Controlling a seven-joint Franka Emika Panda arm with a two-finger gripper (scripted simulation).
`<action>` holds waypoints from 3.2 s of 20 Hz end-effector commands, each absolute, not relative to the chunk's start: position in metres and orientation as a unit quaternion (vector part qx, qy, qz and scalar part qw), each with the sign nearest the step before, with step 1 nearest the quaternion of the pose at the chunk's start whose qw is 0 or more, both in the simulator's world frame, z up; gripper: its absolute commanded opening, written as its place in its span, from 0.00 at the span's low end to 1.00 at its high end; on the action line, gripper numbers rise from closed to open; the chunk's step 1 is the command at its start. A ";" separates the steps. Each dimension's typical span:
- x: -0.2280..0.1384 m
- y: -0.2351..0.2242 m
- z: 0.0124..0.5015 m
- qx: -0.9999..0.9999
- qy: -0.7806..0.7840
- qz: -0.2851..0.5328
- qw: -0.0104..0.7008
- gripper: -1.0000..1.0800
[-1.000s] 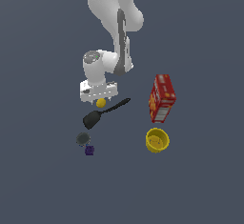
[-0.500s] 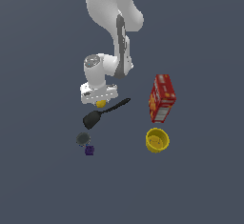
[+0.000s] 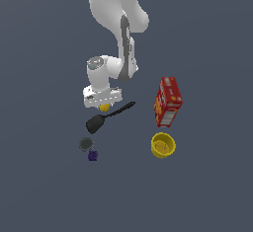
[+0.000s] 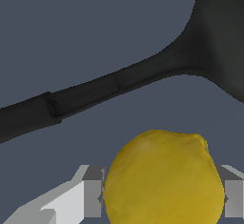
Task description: Pick up a designated object from a clutter of objects.
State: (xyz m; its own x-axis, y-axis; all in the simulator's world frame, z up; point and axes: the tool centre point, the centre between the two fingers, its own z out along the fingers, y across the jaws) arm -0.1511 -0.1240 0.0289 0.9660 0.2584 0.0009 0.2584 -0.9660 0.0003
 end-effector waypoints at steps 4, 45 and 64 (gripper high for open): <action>-0.150 -0.124 0.034 0.991 0.130 0.001 0.000 0.00; -0.073 -0.147 0.338 0.991 0.130 0.000 0.001 0.00; -0.049 -0.154 0.409 0.991 0.131 0.000 0.000 0.00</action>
